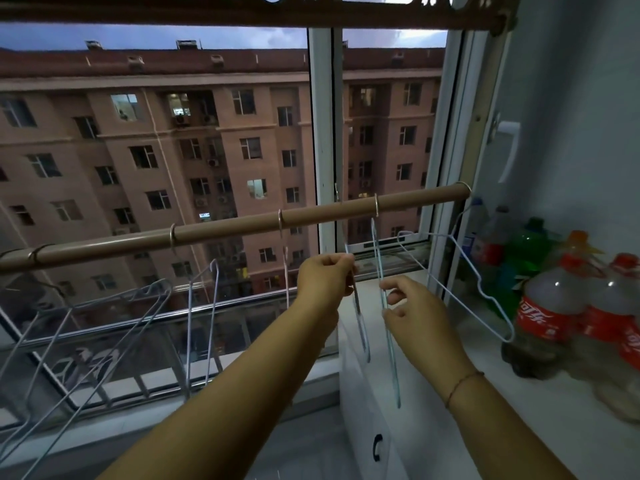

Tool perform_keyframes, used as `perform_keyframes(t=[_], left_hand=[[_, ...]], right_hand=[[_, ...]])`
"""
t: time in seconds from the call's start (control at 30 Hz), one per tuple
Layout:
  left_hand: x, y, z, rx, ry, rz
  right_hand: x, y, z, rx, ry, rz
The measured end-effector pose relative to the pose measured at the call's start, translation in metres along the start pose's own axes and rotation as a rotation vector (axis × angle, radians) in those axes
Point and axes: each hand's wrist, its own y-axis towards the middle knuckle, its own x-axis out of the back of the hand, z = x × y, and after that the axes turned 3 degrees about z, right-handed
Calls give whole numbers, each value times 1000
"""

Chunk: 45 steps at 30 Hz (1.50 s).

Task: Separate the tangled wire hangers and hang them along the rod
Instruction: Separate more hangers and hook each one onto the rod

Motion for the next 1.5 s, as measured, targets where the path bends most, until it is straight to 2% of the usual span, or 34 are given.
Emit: perform_keyframes(t=[0.23,0.33,0.47,0.8,0.93,1.03,1.27,1.37,1.43,1.5], left_hand=[[3,0,1,20,-16,-16],[3,0,2,12,-37,-15],[4,3,-1,-2,-59,-41],[3,25,-2,149,-62,-163],[7,3,29,202,20,-67],[14,-27,60,158,130,-2],[37,-63,93,75,379,116],[46,-64,93,42,435,126],[49,-65,93,23,414,122],[48,-66,93,1,398,103]], right_hand=[[8,-4,10,52,-43,-76],[6,-7,24,130,63,-131],[-5,-9,41,56,149,54],[-16,15,50,-38,232,200],[-22,-3,23,-58,254,241],[-25,-10,0,-46,274,235],[-24,-30,-30,139,-28,422],[-16,-38,-31,134,-155,512],[-8,-46,-30,78,-137,547],[3,-56,-27,13,16,565]])
